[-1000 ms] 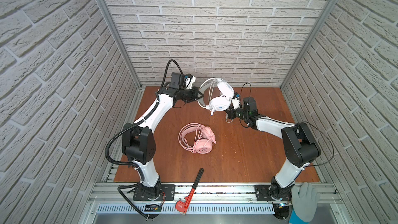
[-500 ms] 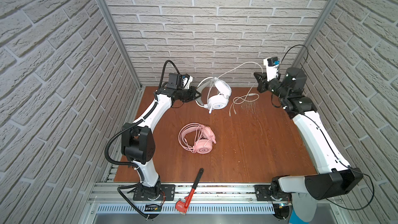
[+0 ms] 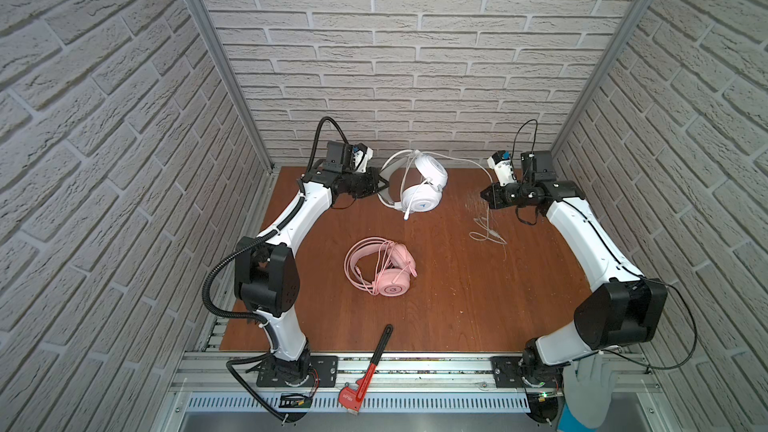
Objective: Wrap the headphones
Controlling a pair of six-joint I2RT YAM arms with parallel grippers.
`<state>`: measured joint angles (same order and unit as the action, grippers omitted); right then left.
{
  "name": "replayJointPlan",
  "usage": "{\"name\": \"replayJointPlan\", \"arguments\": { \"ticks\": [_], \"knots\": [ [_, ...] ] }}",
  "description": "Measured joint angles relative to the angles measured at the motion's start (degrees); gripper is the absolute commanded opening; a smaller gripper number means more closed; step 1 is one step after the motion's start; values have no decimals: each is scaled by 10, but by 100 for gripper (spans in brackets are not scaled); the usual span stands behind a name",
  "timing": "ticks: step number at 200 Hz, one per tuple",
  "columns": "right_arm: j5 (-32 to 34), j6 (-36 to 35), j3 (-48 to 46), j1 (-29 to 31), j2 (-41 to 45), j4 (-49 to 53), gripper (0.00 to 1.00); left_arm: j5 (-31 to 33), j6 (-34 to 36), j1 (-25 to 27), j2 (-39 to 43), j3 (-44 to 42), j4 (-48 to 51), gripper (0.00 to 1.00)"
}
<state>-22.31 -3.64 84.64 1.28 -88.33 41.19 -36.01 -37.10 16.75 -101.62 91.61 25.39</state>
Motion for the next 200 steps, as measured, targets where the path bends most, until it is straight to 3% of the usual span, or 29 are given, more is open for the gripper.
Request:
{"name": "replayJointPlan", "arguments": {
  "ticks": [64, 132, 200],
  "knots": [
    [-84, 0, -20, 0, 6, 11, 6, 3, 0, 0, 0, -10, 1, 0],
    [-93, -7, -52, 0, 7, 25, 6, 1, -8, 4, 0, -21, -14, 0],
    [-87, 69, -136, 39, -44, -61, 6, -48, -43, 43, -34, -14, -58, 0]
  ]
}}
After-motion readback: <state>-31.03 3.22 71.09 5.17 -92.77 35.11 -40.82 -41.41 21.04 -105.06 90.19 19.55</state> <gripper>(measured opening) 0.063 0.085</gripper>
